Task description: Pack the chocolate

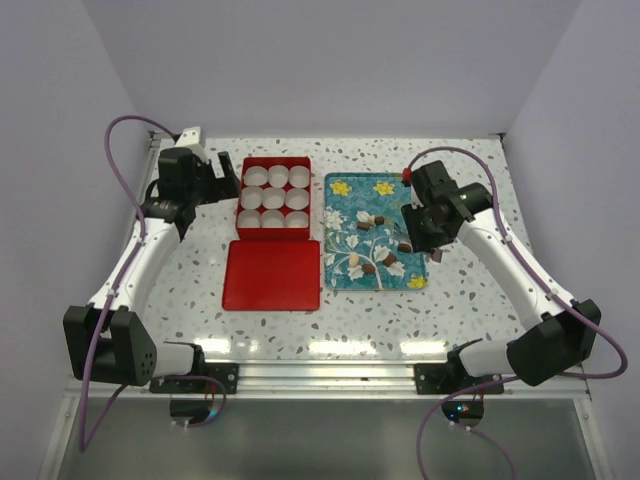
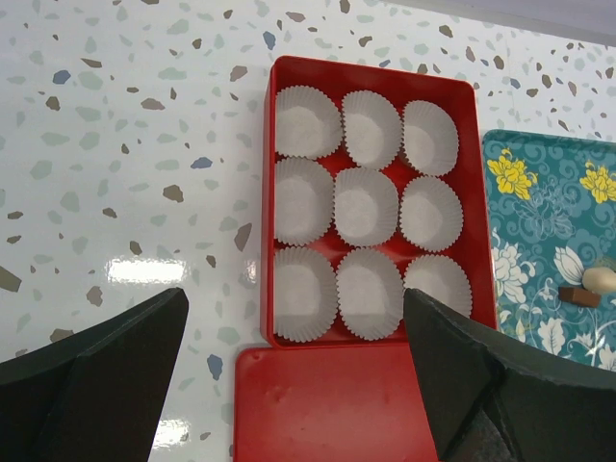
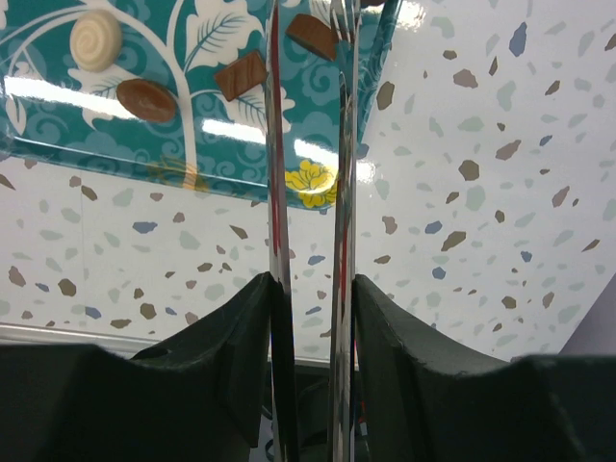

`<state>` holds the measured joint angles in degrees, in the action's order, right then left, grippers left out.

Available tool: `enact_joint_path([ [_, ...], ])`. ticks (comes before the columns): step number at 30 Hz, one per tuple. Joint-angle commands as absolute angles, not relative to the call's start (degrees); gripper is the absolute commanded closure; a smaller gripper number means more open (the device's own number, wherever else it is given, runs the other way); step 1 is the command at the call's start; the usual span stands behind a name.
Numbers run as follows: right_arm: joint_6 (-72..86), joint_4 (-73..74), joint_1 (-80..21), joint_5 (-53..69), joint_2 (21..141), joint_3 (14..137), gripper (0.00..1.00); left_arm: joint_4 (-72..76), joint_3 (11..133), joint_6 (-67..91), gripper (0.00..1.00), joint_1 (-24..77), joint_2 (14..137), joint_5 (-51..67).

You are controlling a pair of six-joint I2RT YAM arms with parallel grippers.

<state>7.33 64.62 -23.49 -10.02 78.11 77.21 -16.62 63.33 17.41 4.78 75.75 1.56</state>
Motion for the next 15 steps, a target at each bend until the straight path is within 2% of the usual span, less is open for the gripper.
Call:
enact_joint_path([
  [1, 9.22, 67.50, -23.29, -11.34, 76.46, 76.99, 0.59, -14.24, 63.02, 18.10, 0.00, 5.36, 75.32, 2.63],
  [15, 11.51, 69.35, -23.29, -11.78, 74.97, 75.41, 0.57, -13.01, 63.19, 18.19, 0.00, 5.89, 76.55, 3.34],
])
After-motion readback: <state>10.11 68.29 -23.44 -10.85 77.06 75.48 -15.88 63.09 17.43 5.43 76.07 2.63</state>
